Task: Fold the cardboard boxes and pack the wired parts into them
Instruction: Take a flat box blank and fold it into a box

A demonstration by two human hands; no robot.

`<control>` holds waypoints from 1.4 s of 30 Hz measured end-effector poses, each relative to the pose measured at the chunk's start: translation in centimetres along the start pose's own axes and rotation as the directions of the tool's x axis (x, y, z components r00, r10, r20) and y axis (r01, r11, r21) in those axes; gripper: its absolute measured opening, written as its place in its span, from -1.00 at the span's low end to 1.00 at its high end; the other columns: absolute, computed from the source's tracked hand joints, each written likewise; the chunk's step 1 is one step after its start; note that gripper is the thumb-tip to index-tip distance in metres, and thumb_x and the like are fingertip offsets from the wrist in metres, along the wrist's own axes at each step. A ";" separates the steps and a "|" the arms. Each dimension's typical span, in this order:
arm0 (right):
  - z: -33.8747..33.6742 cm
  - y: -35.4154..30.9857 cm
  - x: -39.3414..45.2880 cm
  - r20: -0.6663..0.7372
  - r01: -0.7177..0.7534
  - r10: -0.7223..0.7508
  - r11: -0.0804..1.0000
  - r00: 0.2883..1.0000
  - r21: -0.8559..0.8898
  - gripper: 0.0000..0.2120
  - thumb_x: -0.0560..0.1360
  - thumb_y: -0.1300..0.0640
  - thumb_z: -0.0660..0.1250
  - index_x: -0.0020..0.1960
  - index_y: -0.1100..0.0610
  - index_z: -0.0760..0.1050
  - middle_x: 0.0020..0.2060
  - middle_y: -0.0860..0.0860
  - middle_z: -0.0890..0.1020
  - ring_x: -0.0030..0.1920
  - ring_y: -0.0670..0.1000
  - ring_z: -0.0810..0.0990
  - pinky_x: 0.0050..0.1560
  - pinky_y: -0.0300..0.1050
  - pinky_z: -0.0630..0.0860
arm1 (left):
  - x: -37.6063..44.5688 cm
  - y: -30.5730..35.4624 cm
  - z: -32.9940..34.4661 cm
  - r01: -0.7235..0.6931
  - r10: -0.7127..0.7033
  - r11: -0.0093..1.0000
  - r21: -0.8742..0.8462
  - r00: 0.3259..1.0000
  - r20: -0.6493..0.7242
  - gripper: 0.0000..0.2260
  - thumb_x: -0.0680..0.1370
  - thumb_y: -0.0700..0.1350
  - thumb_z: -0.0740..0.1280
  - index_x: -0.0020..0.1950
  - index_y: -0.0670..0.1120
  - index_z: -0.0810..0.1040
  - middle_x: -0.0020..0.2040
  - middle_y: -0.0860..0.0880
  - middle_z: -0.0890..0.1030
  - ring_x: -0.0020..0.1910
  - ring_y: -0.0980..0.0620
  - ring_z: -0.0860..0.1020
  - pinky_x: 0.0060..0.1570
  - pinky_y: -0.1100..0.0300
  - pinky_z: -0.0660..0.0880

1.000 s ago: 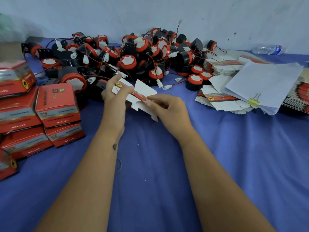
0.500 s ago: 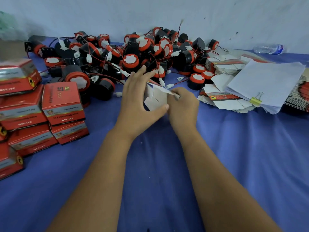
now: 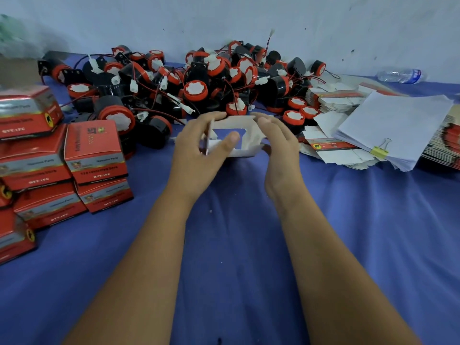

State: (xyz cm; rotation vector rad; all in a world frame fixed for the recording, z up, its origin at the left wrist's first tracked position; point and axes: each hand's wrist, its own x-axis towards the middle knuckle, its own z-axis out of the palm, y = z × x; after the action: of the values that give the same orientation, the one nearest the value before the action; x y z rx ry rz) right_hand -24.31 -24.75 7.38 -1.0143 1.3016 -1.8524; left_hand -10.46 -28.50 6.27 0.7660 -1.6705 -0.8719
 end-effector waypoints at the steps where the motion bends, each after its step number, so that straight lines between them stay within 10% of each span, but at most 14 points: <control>1: 0.2 0.0 -0.1 0.091 0.022 -0.022 1.000 0.996 0.003 -0.63 0.40 -0.11 0.36 0.14 0.04 0.61 0.11 -0.03 0.66 0.19 -0.03 0.59 0.24 -0.06 0.51 | 0.1 0.0 -0.1 0.021 -0.024 0.998 -0.055 0.999 -0.048 -0.78 0.52 0.15 0.37 0.15 0.23 0.50 0.15 0.17 0.57 0.12 0.23 0.54 0.02 0.37 0.47; 5: 1.1 0.2 -0.6 0.283 0.028 -0.024 1.000 0.959 -0.010 -0.42 0.42 -0.09 0.40 0.39 0.06 0.43 0.29 0.02 0.57 0.31 -0.03 0.52 0.34 -0.03 0.46 | 0.6 0.2 -0.9 0.076 -0.109 0.960 -0.268 0.988 -0.108 -0.93 0.59 0.02 0.37 0.05 0.09 0.56 -0.05 0.17 0.64 -0.06 0.28 0.60 -0.12 0.40 0.49; 22: 2.9 0.9 -1.4 0.083 0.039 -0.036 0.998 0.996 -0.039 -0.80 0.44 0.03 0.37 0.05 0.04 0.56 -0.05 0.02 0.68 -0.03 -0.02 0.65 -0.04 -0.07 0.61 | 0.4 0.5 -0.5 0.174 -0.192 0.908 -0.380 0.981 -0.008 -0.69 0.66 0.10 0.13 0.08 -0.03 0.60 -0.07 0.11 0.66 -0.06 0.17 0.62 -0.11 0.33 0.52; 30: 2.7 1.2 -1.2 0.049 0.008 -0.004 0.998 0.999 -0.068 -0.86 0.53 0.10 0.26 -0.08 -0.09 0.57 -0.15 -0.11 0.65 -0.14 -0.14 0.59 -0.21 -0.26 0.52 | 0.9 0.0 0.6 0.121 -0.277 0.715 -0.688 0.953 -0.121 -0.90 0.64 -0.12 0.28 -0.07 -0.04 0.43 -0.12 0.05 0.61 -0.13 0.09 0.61 -0.19 0.16 0.56; 36: 2.4 1.0 -0.9 0.039 -0.035 0.035 0.999 0.999 -0.020 -0.84 0.59 0.16 0.24 -0.02 -0.04 0.57 -0.13 -0.09 0.67 -0.15 -0.15 0.61 -0.26 -0.28 0.52 | 1.2 0.2 -0.3 0.262 -0.282 0.546 -0.796 0.952 0.121 -0.60 0.63 0.23 0.13 0.07 -0.07 0.54 -0.04 -0.05 0.70 -0.05 0.01 0.68 -0.15 0.14 0.60; 42: 2.2 0.9 -1.0 0.035 -0.043 0.042 0.999 0.999 0.027 -0.74 0.57 0.28 0.22 0.04 -0.05 0.56 -0.07 -0.04 0.68 -0.12 -0.10 0.62 -0.23 -0.26 0.54 | 1.1 0.1 0.4 0.289 -0.285 0.728 -0.621 0.952 0.109 -0.85 0.67 -0.13 0.21 0.18 0.02 0.52 0.04 0.02 0.66 -0.03 0.08 0.64 -0.13 0.18 0.59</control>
State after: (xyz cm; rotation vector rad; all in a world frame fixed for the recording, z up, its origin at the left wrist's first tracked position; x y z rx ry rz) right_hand -21.83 -25.19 6.79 -0.9920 1.2649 -1.8088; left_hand -11.07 -29.24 6.86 0.5434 -1.1409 -1.5584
